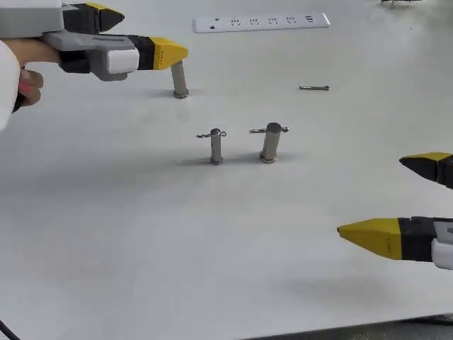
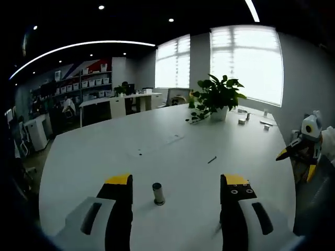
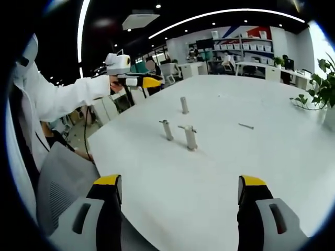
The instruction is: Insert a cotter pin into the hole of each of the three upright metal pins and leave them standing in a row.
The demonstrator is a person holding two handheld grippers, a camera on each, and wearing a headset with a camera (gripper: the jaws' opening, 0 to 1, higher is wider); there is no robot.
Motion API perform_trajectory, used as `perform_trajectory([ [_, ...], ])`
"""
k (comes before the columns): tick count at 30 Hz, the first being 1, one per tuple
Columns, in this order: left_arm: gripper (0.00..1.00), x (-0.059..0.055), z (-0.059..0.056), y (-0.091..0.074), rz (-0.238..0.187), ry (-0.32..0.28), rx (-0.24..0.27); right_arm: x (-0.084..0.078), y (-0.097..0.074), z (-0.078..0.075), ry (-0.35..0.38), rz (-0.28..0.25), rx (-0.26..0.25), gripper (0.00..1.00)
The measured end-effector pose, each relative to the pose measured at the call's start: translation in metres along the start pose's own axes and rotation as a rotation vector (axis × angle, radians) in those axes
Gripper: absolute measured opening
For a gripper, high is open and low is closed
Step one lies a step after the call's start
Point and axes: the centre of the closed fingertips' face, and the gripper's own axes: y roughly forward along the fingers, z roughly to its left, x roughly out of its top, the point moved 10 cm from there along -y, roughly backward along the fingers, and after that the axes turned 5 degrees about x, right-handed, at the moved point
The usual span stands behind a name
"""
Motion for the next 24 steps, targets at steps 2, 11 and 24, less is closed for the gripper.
perform_trajectory([
  [2,0.62,-0.003,0.005,0.009,0.0,-0.018,0.003,0.0,-0.001,0.001,0.0,0.0,0.002,0.9],
  [11,0.44,-0.029,0.022,0.042,0.072,0.014,0.068,0.0,-0.004,0.0,0.005,0.002,-0.007,0.89],
  [24,0.35,-0.055,0.019,0.079,0.14,-0.005,0.079,-0.007,-0.001,-0.003,0.026,0.03,-0.017,0.88],
])
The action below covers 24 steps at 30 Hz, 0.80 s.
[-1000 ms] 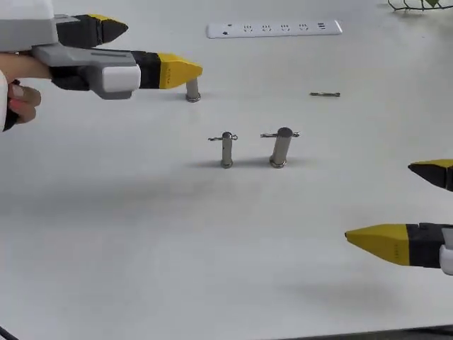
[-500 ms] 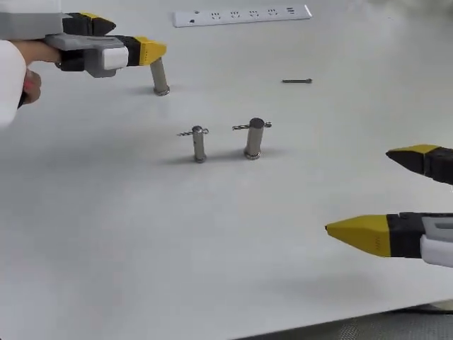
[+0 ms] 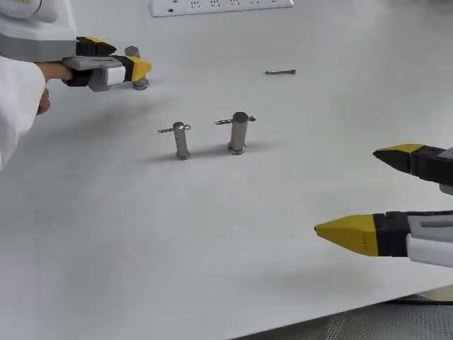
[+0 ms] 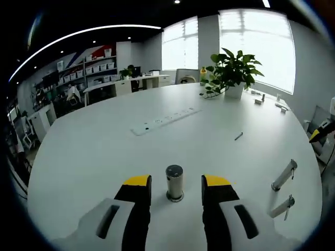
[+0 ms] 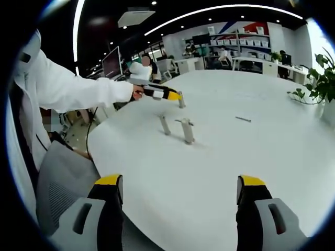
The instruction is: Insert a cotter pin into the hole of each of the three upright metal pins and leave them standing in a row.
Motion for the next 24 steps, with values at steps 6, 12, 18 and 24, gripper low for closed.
perform_trajectory([
  [6,0.24,-0.004,0.001,0.016,0.02,-0.013,0.011,0.0,0.003,-0.001,0.012,0.001,0.0,0.88],
  [12,0.15,-0.002,0.001,0.022,0.01,0.003,0.028,0.001,0.005,-0.001,0.022,-0.01,0.008,0.87],
  [18,0.11,-0.003,0.0,0.023,0.009,-0.009,0.043,0.001,0.006,-0.001,0.02,-0.013,0.018,0.87],
  [24,0.1,-0.004,-0.002,0.023,0.006,-0.024,0.072,0.001,0.005,-0.001,0.017,-0.013,0.023,0.87],
])
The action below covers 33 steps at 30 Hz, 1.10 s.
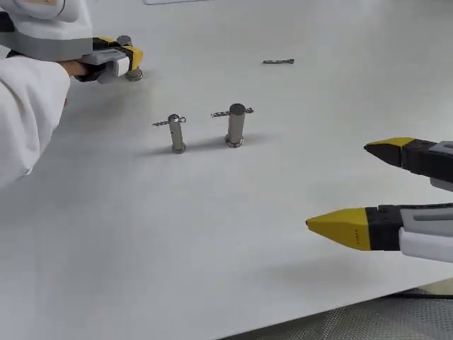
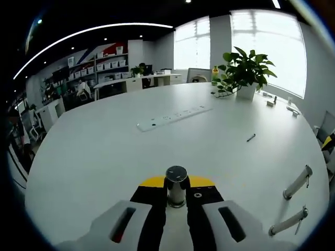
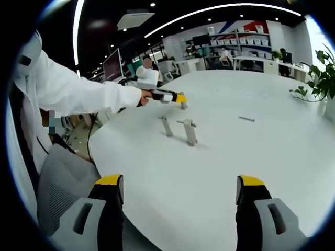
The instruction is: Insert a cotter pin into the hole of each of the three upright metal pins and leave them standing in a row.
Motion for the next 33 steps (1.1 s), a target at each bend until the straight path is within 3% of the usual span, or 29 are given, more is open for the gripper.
perform_trajectory([
  [2,0.1,-0.001,0.002,-0.001,0.013,-0.077,0.023,0.0,-0.001,0.0,-0.002,-0.001,-0.001,0.87],
  [5,0.1,-0.002,0.002,-0.008,0.028,-0.042,0.047,0.001,-0.003,0.0,-0.003,-0.008,-0.001,0.87],
  [11,0.1,-0.005,0.007,-0.033,0.018,-0.068,0.073,0.002,-0.006,-0.002,-0.005,-0.025,-0.013,0.86],
  [15,0.1,-0.008,0.006,-0.059,-0.003,-0.076,0.089,0.002,-0.011,0.0,0.0,-0.042,-0.017,0.86],
  [17,0.1,-0.006,0.0,-0.078,0.001,-0.103,0.115,0.002,-0.011,0.0,0.003,-0.043,-0.031,0.88],
  [21,0.1,-0.011,-0.007,-0.105,-0.008,-0.041,0.112,0.001,-0.013,0.0,0.015,-0.054,-0.04,0.88],
  [24,0.1,-0.017,-0.015,-0.12,0.0,-0.054,0.112,0.001,-0.013,0.003,0.013,-0.062,-0.026,0.87],
  [28,0.1,-0.025,-0.033,-0.141,0.017,-0.015,0.108,0.001,-0.013,0.006,0.014,-0.063,-0.017,0.87],
  [33,0.1,-0.031,-0.056,-0.16,0.019,-0.018,0.096,0.004,-0.016,0.008,0.014,-0.091,-0.01,0.87],
])
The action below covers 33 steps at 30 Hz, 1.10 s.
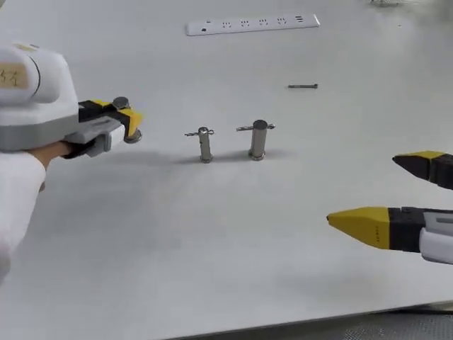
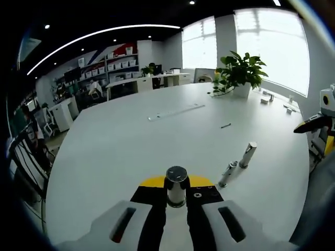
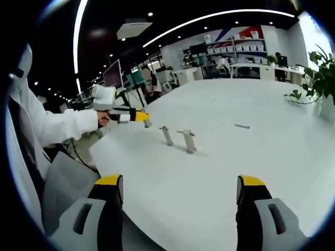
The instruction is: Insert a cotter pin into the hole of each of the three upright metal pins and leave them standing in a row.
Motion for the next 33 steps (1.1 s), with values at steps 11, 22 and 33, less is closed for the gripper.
perform_trajectory([
  [11,0.1,-0.011,-0.056,-0.015,0.012,-0.052,-0.066,-0.005,-0.005,0.003,0.002,-0.012,0.004,0.87],
  [22,0.1,-0.033,-0.102,-0.013,0.056,0.007,-0.164,-0.011,-0.01,0.004,0.007,-0.012,0.003,0.88],
  [33,0.1,-0.038,-0.116,-0.006,0.059,0.025,-0.148,-0.012,-0.008,0.006,0.003,-0.008,0.011,0.87],
])
